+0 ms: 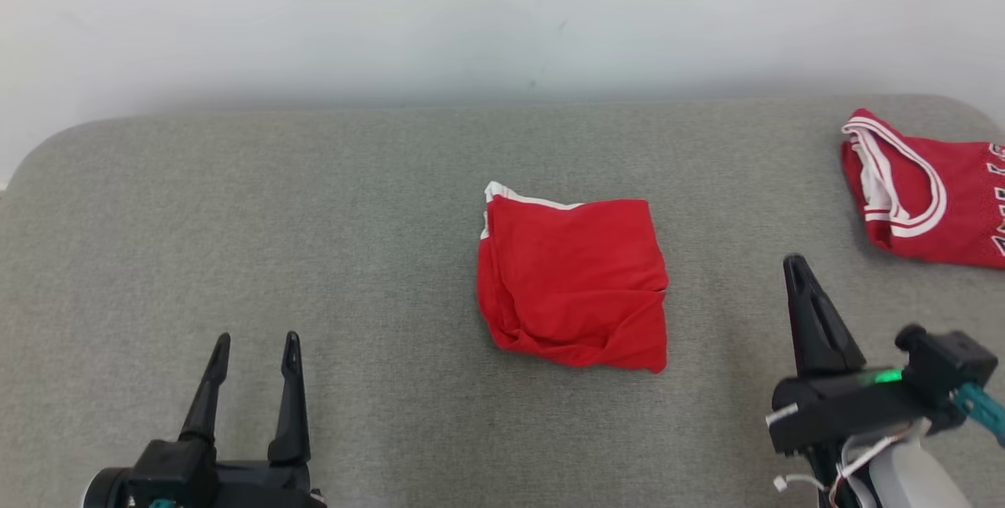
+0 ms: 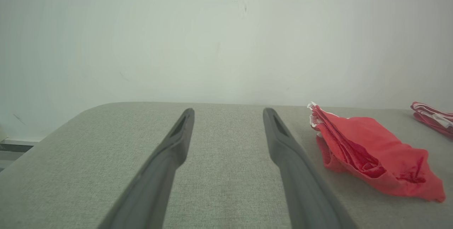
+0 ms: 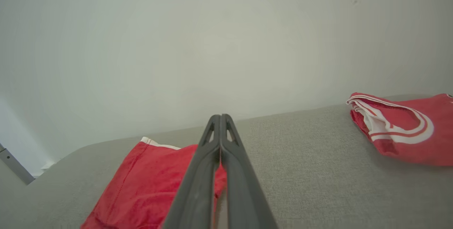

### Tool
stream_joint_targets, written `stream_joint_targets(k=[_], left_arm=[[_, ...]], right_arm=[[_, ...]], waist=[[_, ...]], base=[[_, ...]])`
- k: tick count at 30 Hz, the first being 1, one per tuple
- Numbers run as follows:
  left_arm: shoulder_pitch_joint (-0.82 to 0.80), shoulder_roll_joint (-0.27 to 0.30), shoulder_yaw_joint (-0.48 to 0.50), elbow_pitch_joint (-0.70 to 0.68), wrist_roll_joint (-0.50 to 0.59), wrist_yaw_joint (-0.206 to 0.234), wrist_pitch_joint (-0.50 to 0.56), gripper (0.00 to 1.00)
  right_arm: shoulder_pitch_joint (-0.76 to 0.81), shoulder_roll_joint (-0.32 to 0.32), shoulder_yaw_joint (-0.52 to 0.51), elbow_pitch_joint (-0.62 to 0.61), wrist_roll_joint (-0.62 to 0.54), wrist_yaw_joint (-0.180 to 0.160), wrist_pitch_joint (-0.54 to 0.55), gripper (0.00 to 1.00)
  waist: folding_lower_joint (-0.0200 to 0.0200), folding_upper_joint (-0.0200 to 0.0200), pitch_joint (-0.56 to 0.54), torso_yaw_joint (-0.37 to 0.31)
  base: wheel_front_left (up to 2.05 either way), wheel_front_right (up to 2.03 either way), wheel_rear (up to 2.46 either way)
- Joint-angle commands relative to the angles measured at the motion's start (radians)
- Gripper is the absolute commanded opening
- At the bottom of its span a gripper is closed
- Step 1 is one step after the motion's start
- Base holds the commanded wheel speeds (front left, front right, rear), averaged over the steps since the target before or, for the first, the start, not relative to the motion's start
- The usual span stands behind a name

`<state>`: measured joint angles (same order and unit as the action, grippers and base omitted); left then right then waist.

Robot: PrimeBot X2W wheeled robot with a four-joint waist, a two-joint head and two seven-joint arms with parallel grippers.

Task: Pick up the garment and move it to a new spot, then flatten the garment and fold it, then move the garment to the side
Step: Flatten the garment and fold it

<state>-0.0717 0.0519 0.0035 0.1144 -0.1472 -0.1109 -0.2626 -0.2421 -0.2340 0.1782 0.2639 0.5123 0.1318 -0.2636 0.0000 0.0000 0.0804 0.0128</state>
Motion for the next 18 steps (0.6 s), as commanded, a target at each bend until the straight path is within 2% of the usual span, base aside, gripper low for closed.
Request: stream_joint_targets(k=[1, 3, 4, 5, 6, 10, 18], left_arm=[[0.014, 0.002, 0.001, -0.003, 0.02, -0.002, -0.003, 1.0], [0.021, 0.004, 0.007, -0.005, 0.023, -0.002, -0.003, 1.0], [0.028, 0.003, 0.009, -0.006, 0.025, -0.002, -0.003, 1.0], [0.034, 0.003, 0.01, -0.006, 0.029, -0.003, -0.003, 1.0], [0.038, 0.003, 0.011, -0.006, 0.032, -0.003, -0.003, 1.0], [0.046, 0.002, 0.016, -0.009, 0.039, -0.004, -0.003, 1.0], [0.078, 0.001, 0.024, -0.017, 0.049, -0.004, -0.003, 1.0]], right_arm=[[0.025, 0.006, -0.008, -0.014, -0.009, -0.003, 0.0, 0.0], [0.06, 0.016, -0.028, -0.033, -0.031, -0.003, -0.001, 0.0], [0.079, 0.024, -0.039, -0.043, -0.043, -0.003, -0.001, 0.16], [0.096, 0.03, -0.05, -0.054, -0.059, -0.003, -0.001, 0.44], [0.112, 0.036, -0.063, -0.066, -0.078, -0.003, -0.001, 0.98], [0.177, 0.075, -0.114, -0.105, -0.123, -0.003, 0.0, 1.0], [0.256, 0.097, -0.16, -0.142, -0.18, -0.003, -0.001, 1.0]], waist=[[0.0, 0.0, -0.013, -0.018], [0.0, 0.0, -0.018, -0.025], [0.0, 0.0, -0.022, -0.027], [0.0, 0.0, -0.024, -0.029], [0.0, 0.0, -0.028, -0.031], [0.0, 0.0, -0.036, -0.036], [0.0, 0.0, -0.049, -0.045]], base=[[0.0, 0.0, 0.0], [0.0, 0.0, 0.0], [0.0, 0.0, 0.0], [0.0, 0.0, 0.0], [0.0, 0.0, 0.0], [0.0, 0.0, 0.0], [0.0, 0.0, 0.0]])
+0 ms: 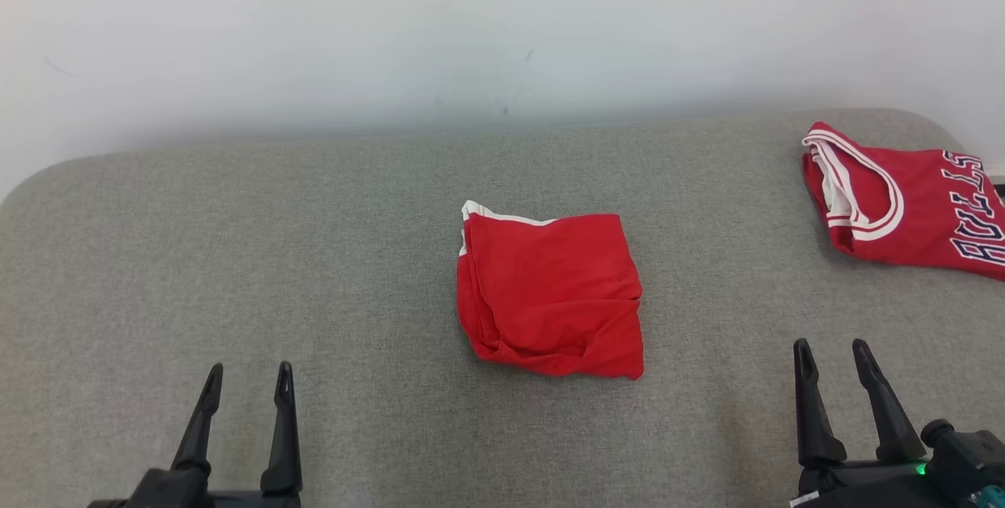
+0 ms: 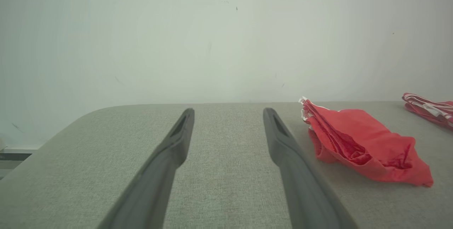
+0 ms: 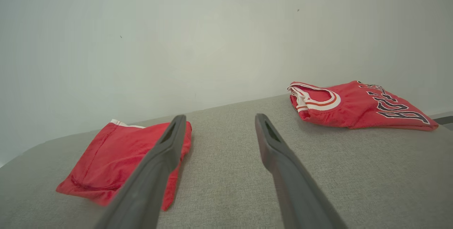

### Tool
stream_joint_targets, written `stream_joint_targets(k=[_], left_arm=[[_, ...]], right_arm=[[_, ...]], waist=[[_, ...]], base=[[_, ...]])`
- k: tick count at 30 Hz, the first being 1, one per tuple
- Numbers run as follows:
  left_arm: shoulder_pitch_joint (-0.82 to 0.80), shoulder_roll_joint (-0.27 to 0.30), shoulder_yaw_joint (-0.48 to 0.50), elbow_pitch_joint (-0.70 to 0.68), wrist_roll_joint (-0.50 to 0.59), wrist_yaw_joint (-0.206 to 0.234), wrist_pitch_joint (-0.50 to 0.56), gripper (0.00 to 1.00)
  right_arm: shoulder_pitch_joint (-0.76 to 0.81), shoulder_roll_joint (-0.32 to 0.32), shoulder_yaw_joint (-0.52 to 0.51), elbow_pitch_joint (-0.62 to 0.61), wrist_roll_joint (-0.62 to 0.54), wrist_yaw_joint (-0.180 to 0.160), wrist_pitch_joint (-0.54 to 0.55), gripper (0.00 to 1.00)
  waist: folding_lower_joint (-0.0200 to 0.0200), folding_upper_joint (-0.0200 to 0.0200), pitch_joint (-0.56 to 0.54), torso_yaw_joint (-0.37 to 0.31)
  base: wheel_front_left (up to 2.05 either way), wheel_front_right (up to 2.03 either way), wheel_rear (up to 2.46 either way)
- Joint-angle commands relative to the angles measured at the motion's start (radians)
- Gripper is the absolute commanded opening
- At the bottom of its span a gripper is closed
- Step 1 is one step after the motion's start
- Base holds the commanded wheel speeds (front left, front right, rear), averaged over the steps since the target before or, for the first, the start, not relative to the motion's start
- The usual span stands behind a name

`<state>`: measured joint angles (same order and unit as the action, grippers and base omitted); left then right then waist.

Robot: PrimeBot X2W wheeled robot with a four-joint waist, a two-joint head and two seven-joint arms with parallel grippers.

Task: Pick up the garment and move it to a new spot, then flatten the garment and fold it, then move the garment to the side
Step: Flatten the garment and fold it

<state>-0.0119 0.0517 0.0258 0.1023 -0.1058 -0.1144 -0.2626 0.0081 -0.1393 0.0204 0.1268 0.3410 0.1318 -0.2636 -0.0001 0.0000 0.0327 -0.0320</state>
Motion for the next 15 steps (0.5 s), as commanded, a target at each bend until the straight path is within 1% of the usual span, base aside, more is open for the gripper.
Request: stream_joint_targets(k=[1, 9, 15], left_arm=[[0.022, 0.002, 0.004, -0.006, 0.009, -0.002, -0.003, 1.0], [0.063, 0.001, 0.013, -0.032, 0.005, -0.006, -0.003, 1.0], [0.079, 0.001, 0.014, -0.041, 0.0, -0.006, -0.003, 1.0]], right_arm=[[0.013, 0.001, -0.003, -0.005, -0.016, -0.003, -0.001, 1.0], [0.035, 0.007, 0.005, 0.0, -0.039, -0.003, -0.001, 1.0], [0.034, 0.006, 0.031, 0.026, -0.057, -0.003, 0.003, 1.0]], waist=[[0.0001, 0.0, -0.003, -0.001], [0.0001, 0.0, -0.015, 0.002], [0.0001, 0.0, -0.021, 0.016]], base=[[0.0, 0.0, 0.0], [0.0, 0.0, 0.0], [0.0, 0.0, 0.0]])
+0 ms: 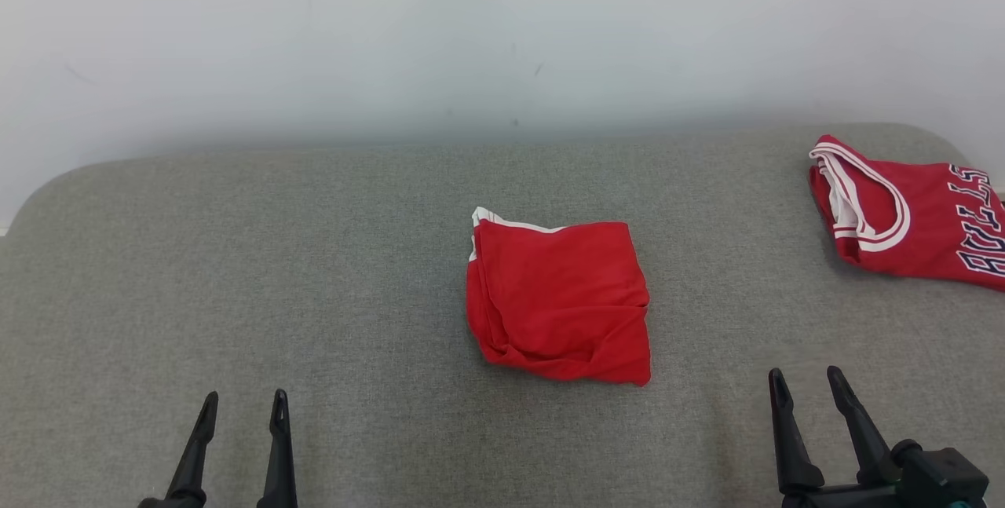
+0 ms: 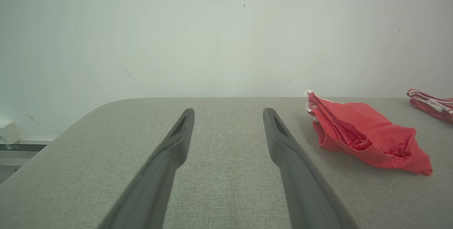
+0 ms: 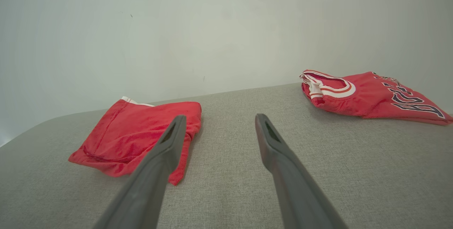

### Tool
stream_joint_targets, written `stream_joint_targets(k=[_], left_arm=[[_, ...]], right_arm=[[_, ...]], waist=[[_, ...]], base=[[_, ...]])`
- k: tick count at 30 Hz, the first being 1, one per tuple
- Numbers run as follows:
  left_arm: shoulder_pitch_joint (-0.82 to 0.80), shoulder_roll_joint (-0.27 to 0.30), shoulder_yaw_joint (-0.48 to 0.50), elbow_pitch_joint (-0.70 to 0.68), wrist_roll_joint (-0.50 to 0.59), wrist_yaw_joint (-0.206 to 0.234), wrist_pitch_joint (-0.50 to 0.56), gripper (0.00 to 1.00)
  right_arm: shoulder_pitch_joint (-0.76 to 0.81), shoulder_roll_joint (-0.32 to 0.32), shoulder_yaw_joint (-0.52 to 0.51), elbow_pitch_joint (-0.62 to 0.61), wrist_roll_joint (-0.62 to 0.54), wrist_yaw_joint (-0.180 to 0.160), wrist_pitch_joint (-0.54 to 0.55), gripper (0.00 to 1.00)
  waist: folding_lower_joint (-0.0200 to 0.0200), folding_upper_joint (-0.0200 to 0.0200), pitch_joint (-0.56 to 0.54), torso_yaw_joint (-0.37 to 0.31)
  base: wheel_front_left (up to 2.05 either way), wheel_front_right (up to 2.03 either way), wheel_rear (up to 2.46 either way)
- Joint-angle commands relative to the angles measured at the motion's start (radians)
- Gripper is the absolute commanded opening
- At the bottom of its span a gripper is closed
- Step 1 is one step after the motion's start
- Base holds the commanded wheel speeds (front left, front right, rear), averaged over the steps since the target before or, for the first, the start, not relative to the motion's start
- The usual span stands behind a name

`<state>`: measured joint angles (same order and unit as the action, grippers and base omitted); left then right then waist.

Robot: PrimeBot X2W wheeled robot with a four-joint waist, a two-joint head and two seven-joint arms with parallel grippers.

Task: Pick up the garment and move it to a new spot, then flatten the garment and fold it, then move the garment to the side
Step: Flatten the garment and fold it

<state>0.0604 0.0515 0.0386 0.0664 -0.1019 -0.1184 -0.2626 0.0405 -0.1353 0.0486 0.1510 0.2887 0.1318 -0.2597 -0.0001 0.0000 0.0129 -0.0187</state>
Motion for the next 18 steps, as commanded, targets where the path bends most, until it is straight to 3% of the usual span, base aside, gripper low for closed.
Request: stream_joint_targets(k=[1, 18], left_arm=[[0.009, 0.001, -0.001, -0.006, -0.004, -0.002, -0.003, 1.0], [0.021, 0.0, -0.013, 0.0, -0.013, -0.009, -0.003, 1.0]], right_arm=[[0.001, 0.003, 0.004, 0.007, -0.004, -0.003, 0.0, 1.0], [-0.01, -0.002, 0.018, 0.033, -0.01, -0.003, -0.002, 1.0]], waist=[[0.0001, 0.0, -0.002, 0.004], [0.0001, 0.0, -0.007, 0.016]], base=[[0.0, 0.0, 0.0], [0.0, 0.0, 0.0]])
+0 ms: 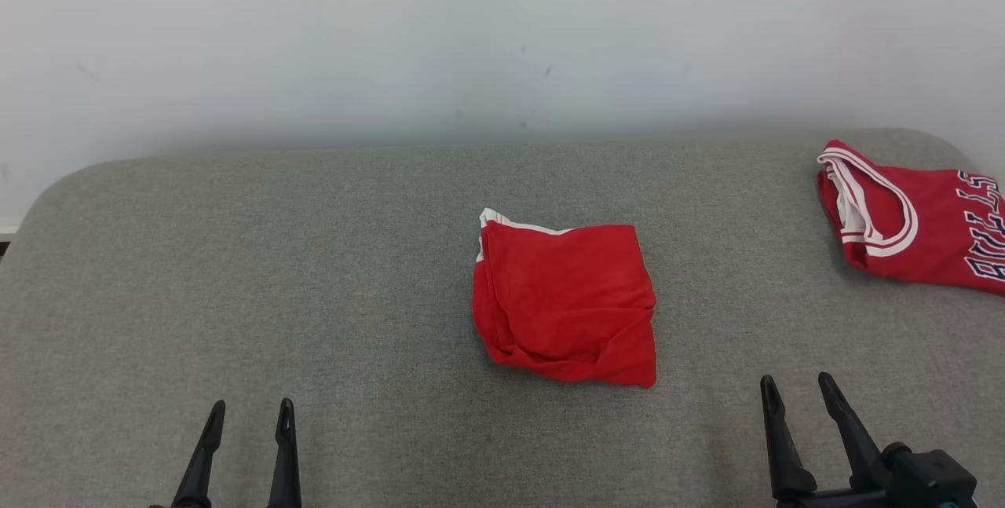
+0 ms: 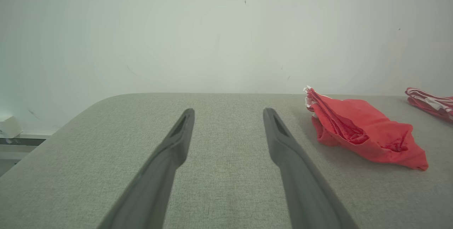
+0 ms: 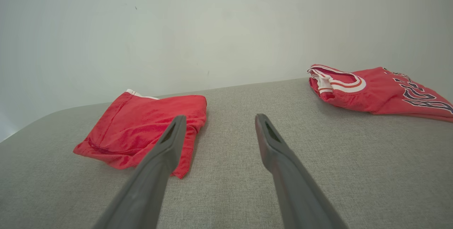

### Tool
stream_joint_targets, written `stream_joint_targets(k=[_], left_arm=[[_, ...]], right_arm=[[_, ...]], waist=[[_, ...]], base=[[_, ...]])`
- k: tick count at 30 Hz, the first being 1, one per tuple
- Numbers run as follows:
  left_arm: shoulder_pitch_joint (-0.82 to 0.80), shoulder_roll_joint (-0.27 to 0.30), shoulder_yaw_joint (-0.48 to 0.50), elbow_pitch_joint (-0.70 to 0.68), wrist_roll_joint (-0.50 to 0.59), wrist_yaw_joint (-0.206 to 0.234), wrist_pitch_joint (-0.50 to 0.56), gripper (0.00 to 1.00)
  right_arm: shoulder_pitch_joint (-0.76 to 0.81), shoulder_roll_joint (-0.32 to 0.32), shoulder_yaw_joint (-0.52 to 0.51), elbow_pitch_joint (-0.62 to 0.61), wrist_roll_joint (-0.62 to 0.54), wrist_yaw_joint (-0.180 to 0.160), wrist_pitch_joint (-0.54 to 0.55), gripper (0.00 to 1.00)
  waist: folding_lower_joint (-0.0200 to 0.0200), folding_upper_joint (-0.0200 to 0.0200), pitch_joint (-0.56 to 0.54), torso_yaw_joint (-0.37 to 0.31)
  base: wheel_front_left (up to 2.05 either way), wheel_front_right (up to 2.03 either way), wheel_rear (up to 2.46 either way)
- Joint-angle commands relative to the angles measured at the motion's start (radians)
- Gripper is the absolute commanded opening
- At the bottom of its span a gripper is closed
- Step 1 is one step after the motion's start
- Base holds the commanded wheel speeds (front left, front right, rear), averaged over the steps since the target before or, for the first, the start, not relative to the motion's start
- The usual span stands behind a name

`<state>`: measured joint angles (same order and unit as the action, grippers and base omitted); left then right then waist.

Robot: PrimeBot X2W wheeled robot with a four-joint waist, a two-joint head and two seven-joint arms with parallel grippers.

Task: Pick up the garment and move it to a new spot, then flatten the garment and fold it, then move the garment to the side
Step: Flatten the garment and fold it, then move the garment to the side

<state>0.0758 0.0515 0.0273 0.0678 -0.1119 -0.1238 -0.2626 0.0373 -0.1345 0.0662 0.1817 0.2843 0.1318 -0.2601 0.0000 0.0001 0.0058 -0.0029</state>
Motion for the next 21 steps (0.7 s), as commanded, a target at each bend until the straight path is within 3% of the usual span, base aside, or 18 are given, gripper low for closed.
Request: stream_joint_targets(k=[1, 10, 21], left_arm=[[0.006, 0.0, -0.002, -0.002, -0.003, -0.004, -0.003, 1.0], [0.005, 0.0, -0.006, -0.007, -0.003, -0.005, -0.003, 1.0], [-0.049, 0.0, -0.049, 0.013, -0.006, -0.008, -0.003, 1.0]], right_arm=[[-0.008, -0.003, 0.001, 0.004, -0.005, -0.003, -0.002, 1.0], [-0.03, -0.012, 0.018, 0.012, -0.004, -0.003, 0.0, 1.0], [-0.175, -0.06, 0.036, 0.087, 0.003, -0.003, 0.084, 1.0]], waist=[[0.0, -0.0001, 0.0, 0.0], [0.0, -0.0001, 0.008, 0.009], [0.0, -0.0001, 0.043, 0.085]], base=[[0.0, 0.0, 0.0], [0.0, 0.0, 0.0], [0.0, 0.0, 0.0]])
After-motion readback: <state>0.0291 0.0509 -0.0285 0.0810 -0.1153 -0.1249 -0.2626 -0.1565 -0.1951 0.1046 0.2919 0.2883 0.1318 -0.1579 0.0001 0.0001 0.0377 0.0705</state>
